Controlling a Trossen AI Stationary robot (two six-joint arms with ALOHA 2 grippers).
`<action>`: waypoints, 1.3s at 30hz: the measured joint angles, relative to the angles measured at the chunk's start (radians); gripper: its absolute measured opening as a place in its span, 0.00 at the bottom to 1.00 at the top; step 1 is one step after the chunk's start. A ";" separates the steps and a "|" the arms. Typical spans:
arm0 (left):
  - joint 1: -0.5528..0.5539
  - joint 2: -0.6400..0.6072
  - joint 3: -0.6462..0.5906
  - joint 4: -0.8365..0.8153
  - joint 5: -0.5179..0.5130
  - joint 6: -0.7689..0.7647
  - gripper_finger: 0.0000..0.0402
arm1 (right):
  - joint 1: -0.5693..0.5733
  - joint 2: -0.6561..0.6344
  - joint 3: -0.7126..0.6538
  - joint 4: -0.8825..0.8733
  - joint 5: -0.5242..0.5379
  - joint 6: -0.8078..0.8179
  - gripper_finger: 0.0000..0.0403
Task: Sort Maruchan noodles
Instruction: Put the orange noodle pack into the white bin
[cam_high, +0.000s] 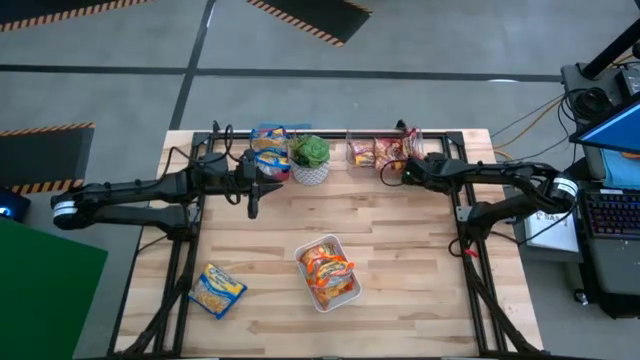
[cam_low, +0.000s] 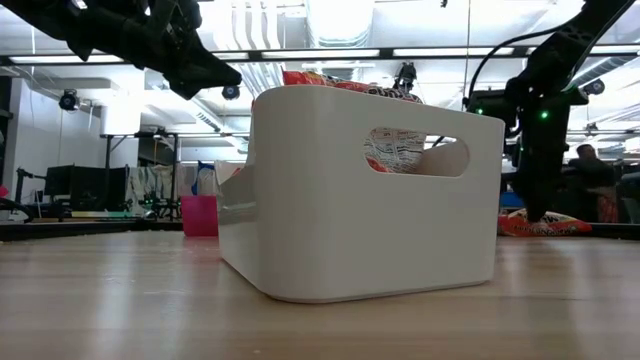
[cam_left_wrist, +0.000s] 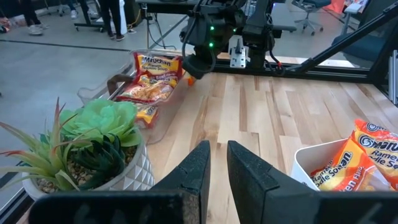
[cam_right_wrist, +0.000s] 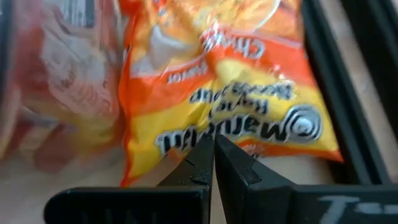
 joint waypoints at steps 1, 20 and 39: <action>0.000 0.000 0.000 0.000 0.000 0.000 0.09 | 0.000 -0.002 0.000 0.000 -0.018 -0.004 0.02; 0.000 0.000 0.000 -0.008 0.000 0.000 0.09 | 0.032 -0.054 0.010 0.012 -0.085 -0.029 0.02; 0.000 0.000 0.000 -0.009 0.000 0.003 0.09 | 0.030 -0.109 0.018 0.366 0.080 -0.231 0.02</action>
